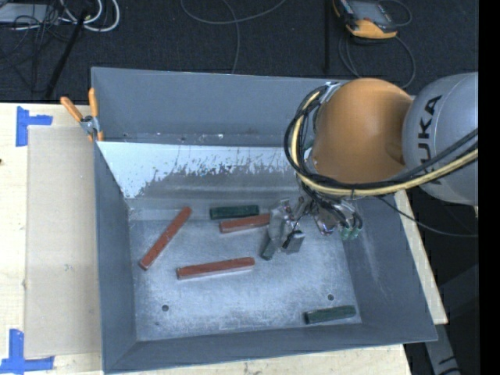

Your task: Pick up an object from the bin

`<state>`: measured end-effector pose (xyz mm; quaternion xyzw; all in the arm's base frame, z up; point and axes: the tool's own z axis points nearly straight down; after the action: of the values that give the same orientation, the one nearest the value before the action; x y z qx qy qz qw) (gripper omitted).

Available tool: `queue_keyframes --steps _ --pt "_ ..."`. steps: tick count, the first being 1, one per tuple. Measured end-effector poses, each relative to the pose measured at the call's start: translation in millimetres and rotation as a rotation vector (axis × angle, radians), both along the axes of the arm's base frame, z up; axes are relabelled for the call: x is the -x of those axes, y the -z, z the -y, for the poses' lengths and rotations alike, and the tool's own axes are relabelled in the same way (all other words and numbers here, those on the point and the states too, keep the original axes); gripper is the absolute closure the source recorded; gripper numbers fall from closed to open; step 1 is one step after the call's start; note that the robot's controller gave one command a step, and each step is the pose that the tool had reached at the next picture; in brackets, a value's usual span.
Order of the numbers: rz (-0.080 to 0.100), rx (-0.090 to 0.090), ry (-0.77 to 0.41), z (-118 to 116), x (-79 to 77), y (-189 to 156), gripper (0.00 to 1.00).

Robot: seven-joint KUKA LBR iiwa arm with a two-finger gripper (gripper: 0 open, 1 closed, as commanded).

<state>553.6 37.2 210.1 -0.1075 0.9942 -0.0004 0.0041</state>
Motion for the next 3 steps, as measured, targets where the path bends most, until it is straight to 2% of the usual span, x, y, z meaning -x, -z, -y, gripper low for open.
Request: queue_keyframes --steps 1,2,3 --pt "-0.008 0.0 0.001 -1 1.4 5 0.0" --pt "-0.016 0.0 -0.203 -30 17.1 144 0.0" --pt "-0.01 0.0 -0.2 -30 15.0 141 1.0"
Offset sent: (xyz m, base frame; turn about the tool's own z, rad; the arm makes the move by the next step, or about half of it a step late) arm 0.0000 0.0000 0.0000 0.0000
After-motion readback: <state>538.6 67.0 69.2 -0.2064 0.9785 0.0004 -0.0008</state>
